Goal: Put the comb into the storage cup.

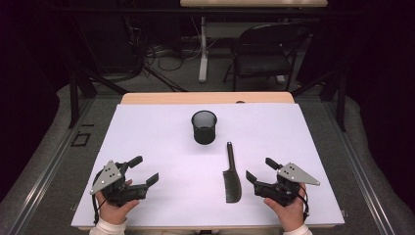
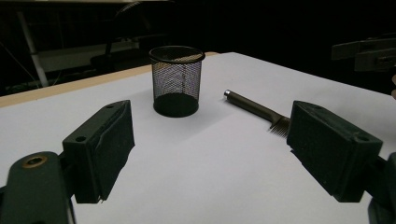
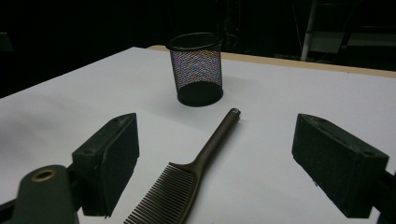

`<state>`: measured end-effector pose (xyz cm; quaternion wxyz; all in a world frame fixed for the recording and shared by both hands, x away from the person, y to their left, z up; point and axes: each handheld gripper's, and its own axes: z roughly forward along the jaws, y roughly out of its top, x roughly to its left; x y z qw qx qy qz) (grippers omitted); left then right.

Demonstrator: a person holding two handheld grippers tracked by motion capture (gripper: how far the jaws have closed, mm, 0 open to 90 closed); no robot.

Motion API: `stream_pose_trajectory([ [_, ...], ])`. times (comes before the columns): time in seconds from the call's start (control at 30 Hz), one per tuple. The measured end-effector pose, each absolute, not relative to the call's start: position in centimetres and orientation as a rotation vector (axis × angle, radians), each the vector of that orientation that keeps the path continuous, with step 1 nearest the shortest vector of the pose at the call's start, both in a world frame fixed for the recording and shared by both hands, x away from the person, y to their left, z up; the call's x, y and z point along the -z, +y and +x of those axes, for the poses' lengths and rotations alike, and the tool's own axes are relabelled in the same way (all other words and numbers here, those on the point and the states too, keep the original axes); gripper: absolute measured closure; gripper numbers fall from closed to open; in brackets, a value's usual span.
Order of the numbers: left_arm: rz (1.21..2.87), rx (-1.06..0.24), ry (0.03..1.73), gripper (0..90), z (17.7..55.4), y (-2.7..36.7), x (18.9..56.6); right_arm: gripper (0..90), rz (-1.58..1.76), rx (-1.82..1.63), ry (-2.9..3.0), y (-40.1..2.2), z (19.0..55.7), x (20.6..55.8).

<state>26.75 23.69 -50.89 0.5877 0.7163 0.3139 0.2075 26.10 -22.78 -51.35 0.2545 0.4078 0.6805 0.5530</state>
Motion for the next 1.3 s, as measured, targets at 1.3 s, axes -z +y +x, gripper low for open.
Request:
stream_pose_trajectory([
  [1.3, 1.708, -0.478, 0.735, 15.8, 26.4, 23.4, 51.1, 39.6, 1.127, -1.451, 2.072, -20.8, 30.5, 51.8],
])
